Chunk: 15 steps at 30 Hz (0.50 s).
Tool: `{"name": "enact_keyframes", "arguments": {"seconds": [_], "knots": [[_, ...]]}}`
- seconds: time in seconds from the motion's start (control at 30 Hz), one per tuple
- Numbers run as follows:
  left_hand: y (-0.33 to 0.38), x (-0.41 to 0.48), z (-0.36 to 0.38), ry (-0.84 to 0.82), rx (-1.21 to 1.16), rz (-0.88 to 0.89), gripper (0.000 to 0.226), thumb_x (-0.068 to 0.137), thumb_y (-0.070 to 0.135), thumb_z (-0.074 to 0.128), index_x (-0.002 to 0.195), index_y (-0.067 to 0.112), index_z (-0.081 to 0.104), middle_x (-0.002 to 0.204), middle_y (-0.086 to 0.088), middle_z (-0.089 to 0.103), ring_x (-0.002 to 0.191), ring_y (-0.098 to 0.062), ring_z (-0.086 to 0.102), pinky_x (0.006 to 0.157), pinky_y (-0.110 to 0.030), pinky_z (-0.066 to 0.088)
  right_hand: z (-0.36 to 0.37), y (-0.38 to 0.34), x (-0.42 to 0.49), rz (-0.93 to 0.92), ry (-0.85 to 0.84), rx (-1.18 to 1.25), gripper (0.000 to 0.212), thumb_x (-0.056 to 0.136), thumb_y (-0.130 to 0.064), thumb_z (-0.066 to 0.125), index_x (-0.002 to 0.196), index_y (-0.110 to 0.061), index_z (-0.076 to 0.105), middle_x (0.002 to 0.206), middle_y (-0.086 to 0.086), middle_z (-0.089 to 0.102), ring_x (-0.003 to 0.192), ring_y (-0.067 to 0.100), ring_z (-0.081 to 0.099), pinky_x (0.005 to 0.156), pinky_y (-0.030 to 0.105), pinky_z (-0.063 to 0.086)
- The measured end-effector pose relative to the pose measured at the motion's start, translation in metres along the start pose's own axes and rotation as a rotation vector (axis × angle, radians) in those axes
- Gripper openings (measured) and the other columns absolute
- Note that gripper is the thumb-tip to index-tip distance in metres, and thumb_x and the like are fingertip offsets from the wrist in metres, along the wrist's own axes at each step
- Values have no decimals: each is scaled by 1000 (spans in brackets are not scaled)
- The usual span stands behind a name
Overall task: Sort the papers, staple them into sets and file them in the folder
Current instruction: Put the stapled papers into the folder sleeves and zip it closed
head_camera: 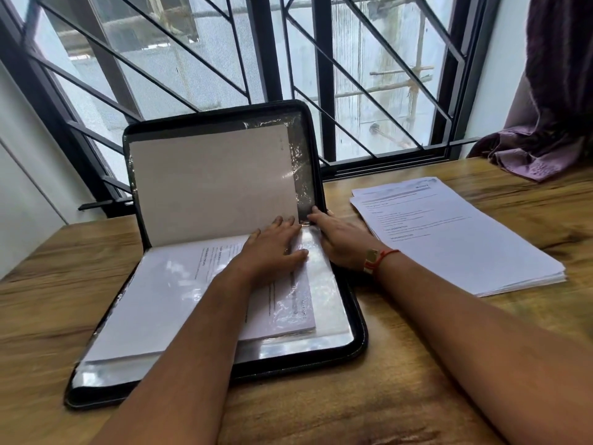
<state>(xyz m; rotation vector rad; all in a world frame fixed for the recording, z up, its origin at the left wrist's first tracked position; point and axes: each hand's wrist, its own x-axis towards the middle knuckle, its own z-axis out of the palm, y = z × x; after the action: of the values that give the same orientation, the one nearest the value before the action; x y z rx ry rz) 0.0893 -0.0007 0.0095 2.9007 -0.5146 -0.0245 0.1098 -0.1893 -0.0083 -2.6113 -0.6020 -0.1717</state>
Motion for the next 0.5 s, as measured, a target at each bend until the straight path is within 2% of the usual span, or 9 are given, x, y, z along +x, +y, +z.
{"name": "enact_keyframes", "arguments": {"seconds": [0.1,0.23,0.3,0.43,0.5], "knots": [[1,-4,-7,-5,-55,0,68,99,49,53,157,25,27,168,3,12,154,-12,6,125,-43,12,1,4,1,8,-42,15,53,103,-17,39,154,-15,28,164,5,20,149,25,24,121,34,23],[12,-29,-31,-94,-184,8,77,89,54,67,154,27,36,166,3,20,152,-14,18,119,-29,16,-3,3,-1,33,-72,44,57,101,-11,37,156,-15,24,165,5,16,151,24,19,122,36,18],[14,-49,-43,-159,-158,10,83,80,57,74,152,33,39,163,9,24,149,-13,24,118,-30,20,-4,1,-2,30,-77,71,59,98,-5,36,155,-13,26,165,7,16,151,26,19,122,38,20],[13,-88,-47,-361,-93,12,94,67,63,80,149,47,36,161,22,16,148,-5,16,122,-40,21,-8,-2,-4,19,-69,83,57,96,-2,38,151,-10,30,163,11,23,148,30,27,119,41,25],[12,-100,-43,-366,-111,8,94,67,63,81,148,51,35,161,25,15,148,-4,14,121,-40,22,-9,-3,-6,15,-63,95,56,95,-1,38,150,-9,32,160,13,28,145,32,32,117,40,28]]}}
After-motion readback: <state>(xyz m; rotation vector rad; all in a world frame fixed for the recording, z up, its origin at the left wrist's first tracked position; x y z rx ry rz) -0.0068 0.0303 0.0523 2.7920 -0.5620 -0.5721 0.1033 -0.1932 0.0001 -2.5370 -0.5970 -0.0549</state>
